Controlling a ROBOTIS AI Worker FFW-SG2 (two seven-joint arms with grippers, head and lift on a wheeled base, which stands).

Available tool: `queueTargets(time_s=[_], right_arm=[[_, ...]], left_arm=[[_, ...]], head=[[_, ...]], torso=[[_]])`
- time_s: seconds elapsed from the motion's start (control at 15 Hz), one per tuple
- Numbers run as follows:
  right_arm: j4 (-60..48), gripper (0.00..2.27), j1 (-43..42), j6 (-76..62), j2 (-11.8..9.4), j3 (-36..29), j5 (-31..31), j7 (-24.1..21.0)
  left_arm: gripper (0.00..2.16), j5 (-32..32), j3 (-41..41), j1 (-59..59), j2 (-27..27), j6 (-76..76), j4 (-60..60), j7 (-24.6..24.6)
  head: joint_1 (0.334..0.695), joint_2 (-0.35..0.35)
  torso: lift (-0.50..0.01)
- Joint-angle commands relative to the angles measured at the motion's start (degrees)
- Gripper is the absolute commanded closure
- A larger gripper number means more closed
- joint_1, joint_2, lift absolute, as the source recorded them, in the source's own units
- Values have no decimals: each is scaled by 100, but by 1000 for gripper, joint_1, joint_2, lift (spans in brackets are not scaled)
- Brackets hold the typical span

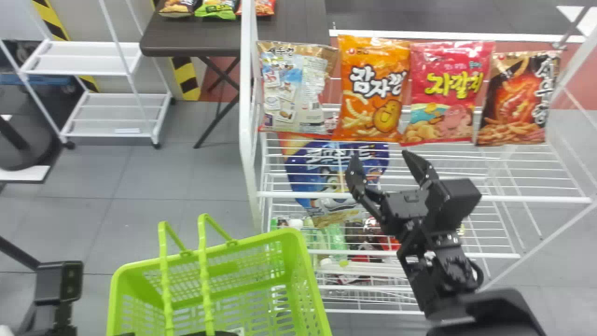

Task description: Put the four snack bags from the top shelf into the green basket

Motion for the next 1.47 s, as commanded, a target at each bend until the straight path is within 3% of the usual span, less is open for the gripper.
queueTargets(time_s=[0.0,0.33,0.6,0.8,1.0,1.13,1.27,1.4], right_arm=[[633,110,-797,141,49,223,73,-12],[1978,110,-2194,493,49,627,-121,120],[3516,120,-3214,475,49,794,-771,726],[3885,198,-3478,335,49,794,-964,1280],[4052,836,-3671,493,49,724,-1088,1711],[4061,2098,-3689,844,49,688,-1202,1667],[4052,2253,-3689,880,49,645,-1140,1658],[3920,2253,-3609,880,49,653,-1000,1658]], left_arm=[[2145,89,-37,-20,101,5,9,-57],[2145,300,-28,7,259,5,-17,-57],[2145,361,-46,121,259,-30,-35,-57],[2148,370,-46,165,242,-65,-52,-57],[2145,370,-54,191,242,-100,-52,-57],[2148,361,-54,200,242,-135,-43,-57],[2145,370,-46,226,242,-135,-43,-57],[2145,370,-37,235,251,-153,-43,-57]], head=[[695,36],[695,98],[695,135],[695,148],[695,161],[695,163],[695,158],[695,154]], torso=[[0],[0],[0],[0],[0],[0],[0],[0]])
